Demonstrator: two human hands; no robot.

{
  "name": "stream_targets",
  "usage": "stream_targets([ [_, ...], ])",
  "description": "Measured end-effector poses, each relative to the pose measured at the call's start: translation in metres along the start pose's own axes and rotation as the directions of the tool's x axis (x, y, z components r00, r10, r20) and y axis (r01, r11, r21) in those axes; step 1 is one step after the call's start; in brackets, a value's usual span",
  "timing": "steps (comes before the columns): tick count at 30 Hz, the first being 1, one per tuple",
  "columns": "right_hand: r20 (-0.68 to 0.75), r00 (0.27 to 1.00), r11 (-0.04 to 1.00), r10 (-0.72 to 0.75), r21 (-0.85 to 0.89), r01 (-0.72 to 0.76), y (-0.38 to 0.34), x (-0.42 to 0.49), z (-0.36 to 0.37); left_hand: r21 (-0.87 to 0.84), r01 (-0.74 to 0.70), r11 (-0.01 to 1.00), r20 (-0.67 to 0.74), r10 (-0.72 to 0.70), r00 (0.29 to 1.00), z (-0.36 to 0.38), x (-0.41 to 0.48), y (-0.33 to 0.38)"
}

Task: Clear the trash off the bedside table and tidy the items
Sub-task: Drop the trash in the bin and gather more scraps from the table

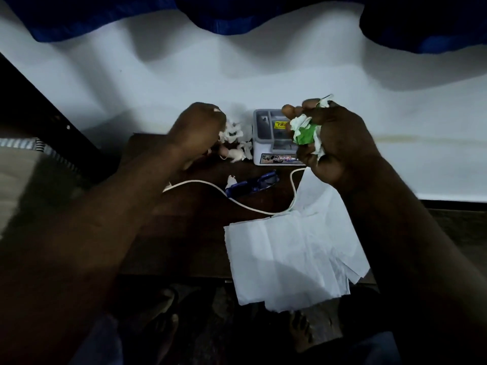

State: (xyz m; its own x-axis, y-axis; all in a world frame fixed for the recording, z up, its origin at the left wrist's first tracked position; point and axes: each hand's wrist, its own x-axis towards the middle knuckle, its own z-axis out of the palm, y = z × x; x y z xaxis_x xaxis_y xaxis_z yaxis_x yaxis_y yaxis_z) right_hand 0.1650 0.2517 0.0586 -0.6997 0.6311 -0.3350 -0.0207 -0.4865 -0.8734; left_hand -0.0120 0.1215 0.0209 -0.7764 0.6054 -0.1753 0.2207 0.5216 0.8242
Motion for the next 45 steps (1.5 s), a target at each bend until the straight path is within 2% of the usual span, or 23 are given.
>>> stream_targets([
  [3,-0.006,0.990,0.974,-0.144,-0.179,0.140,0.007,0.005,0.005,-0.155,-0.012,0.988,0.016,0.014,1.000,-0.017,-0.020,0.003],
  [5,-0.004,0.973,0.920,-0.229,-0.327,0.215,0.013,0.008,0.010,-0.227,-0.004,0.974,-0.051,-0.008,0.999,-0.027,-0.032,0.009],
  [7,-0.003,0.959,0.840,-0.283,-0.482,0.247,0.017,0.011,0.019,-0.309,0.061,0.949,-0.096,-0.095,0.991,-0.035,-0.040,0.011],
  [9,0.007,0.950,0.729,-0.313,-0.639,0.245,0.022,0.013,0.028,-0.375,0.119,0.919,-0.078,-0.159,0.984,-0.040,-0.047,0.005],
  [12,0.061,0.944,0.580,-0.324,-0.776,0.249,0.030,0.019,0.039,-0.277,0.146,0.950,-0.084,-0.176,0.981,-0.038,-0.056,-0.016],
  [14,0.131,0.954,0.424,-0.270,-0.873,0.240,0.037,0.023,0.043,-0.203,0.125,0.971,-0.113,-0.151,0.982,-0.037,-0.059,-0.027],
  [18,0.244,0.967,0.031,-0.079,-0.969,0.247,0.055,0.026,0.057,-0.170,0.032,0.985,-0.119,-0.052,0.991,-0.042,-0.047,-0.032],
  [19,0.250,0.968,-0.033,-0.030,-0.968,0.249,0.060,0.027,0.061,-0.154,0.031,0.988,-0.105,-0.047,0.993,-0.043,-0.043,-0.031],
  [21,0.255,0.965,-0.151,0.062,-0.953,0.262,0.072,0.029,0.071,-0.009,0.021,1.000,-0.085,-0.022,0.996,-0.043,-0.034,-0.029],
  [23,0.258,0.961,-0.232,0.100,-0.933,0.275,0.086,0.031,0.078,0.109,-0.015,0.994,-0.081,0.024,0.996,-0.040,-0.029,-0.027],
  [28,0.210,0.976,-0.244,-0.063,-0.951,0.189,0.108,0.033,0.090,0.267,-0.085,0.960,-0.059,0.104,0.993,-0.034,-0.026,-0.031],
  [33,0.220,0.971,-0.276,-0.098,-0.943,0.185,0.110,0.033,0.090,0.336,-0.124,0.933,-0.058,0.152,0.987,-0.032,-0.025,-0.038],
  [37,0.180,0.970,-0.166,-0.162,-0.974,0.152,0.090,0.037,0.086,0.371,-0.121,0.921,-0.061,0.154,0.986,-0.034,-0.020,-0.044],
  [40,0.148,0.977,-0.097,-0.155,-0.986,0.134,0.072,0.041,0.079,0.379,-0.106,0.919,-0.052,0.136,0.989,-0.032,-0.014,-0.047],
  [45,0.175,0.962,-0.151,-0.208,-0.978,0.145,0.055,0.039,0.065,0.530,-0.165,0.832,0.068,0.152,0.986,-0.010,-0.009,-0.049],
])
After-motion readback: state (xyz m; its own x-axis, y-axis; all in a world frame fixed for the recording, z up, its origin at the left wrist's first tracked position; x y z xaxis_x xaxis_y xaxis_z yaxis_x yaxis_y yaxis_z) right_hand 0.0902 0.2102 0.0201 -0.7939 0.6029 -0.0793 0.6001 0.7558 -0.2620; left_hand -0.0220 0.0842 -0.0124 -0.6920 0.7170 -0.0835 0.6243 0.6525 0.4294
